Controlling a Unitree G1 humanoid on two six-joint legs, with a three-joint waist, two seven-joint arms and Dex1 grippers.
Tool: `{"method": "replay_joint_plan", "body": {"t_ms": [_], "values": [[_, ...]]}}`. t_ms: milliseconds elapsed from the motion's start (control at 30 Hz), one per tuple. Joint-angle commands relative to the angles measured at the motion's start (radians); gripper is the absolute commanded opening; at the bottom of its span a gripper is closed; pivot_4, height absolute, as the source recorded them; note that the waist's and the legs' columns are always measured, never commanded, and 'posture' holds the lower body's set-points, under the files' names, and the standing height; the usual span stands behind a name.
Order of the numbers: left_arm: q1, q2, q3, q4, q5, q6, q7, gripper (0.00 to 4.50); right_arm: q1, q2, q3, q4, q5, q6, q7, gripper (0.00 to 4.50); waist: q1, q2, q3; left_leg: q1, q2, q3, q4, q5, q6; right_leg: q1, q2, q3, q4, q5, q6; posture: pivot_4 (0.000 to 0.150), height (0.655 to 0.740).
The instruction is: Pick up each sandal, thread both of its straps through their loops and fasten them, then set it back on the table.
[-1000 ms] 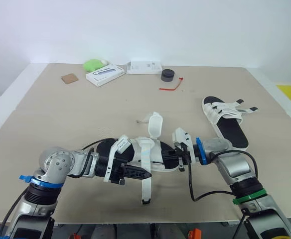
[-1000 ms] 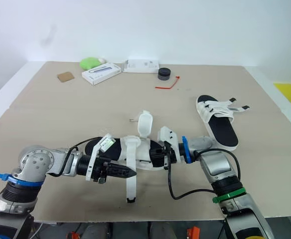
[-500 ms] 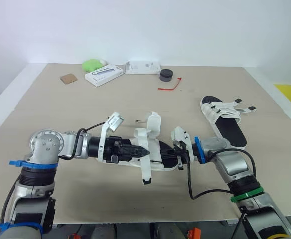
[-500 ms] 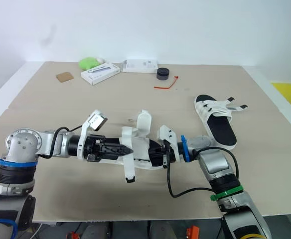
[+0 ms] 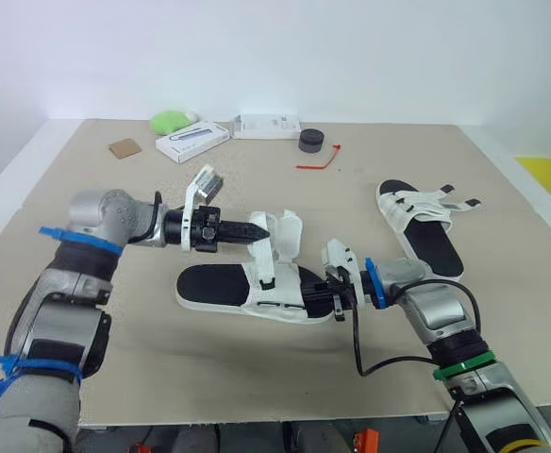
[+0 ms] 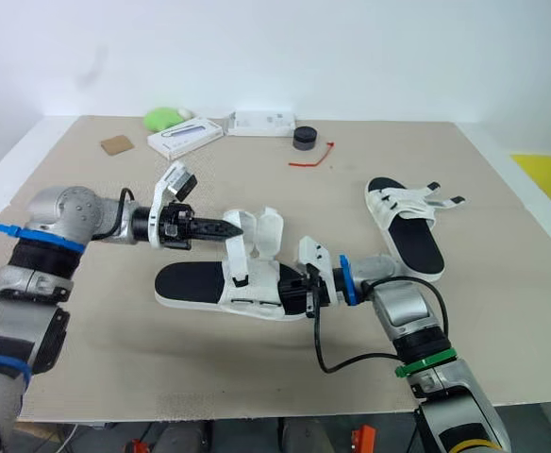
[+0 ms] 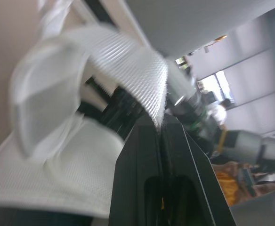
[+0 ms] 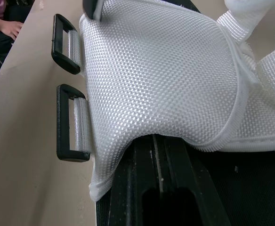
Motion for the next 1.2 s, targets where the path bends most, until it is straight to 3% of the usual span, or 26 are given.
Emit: {"method": "replay_joint_plan", "body": {"t_ms": [33, 733, 1000, 1200], "values": [[-0.016, 0.002, -0.054, 0.032, 0.079, -0.041, -0.099, 0.07, 0.048, -0.012, 0.043, 0.081, -0.067, 0.036, -0.053, 0.00, -0.001, 0.001, 0.000, 0.000, 0.000, 0.000, 0.000, 0.000, 0.000, 0.000, 0.000, 0.001, 0.000, 0.000, 0.000, 0.150, 0.7400], [-0.066, -0.098, -0.055, 0.138, 0.222, -0.026, -0.208, 0.07, 0.058, -0.013, 0.040, 0.063, -0.064, 0.043, -0.063, 0.00, 0.000, 0.000, 0.001, 0.000, 0.000, 0.001, 0.000, 0.001, 0.002, 0.000, 0.001, 0.002, 0.000, 0.000, 0.000, 0.150, 0.7400], [-0.016, -0.078, -0.115, 0.082, 0.280, -0.053, -0.262, 0.07, 0.064, -0.015, 0.040, 0.060, -0.064, 0.042, -0.064, 0.00, 0.000, 0.000, 0.001, 0.000, 0.000, 0.001, 0.000, 0.001, 0.002, 0.000, 0.001, 0.002, 0.001, 0.000, 0.000, 0.150, 0.7400], [0.068, -0.041, -0.184, -0.062, 0.331, -0.152, -0.293, 0.07, 0.058, -0.014, 0.037, 0.062, -0.061, 0.044, -0.065, 0.00, 0.000, 0.000, 0.001, 0.000, 0.001, 0.001, 0.000, 0.001, 0.002, 0.004, 0.001, 0.003, 0.001, 0.000, 0.000, 0.150, 0.7400]]}}
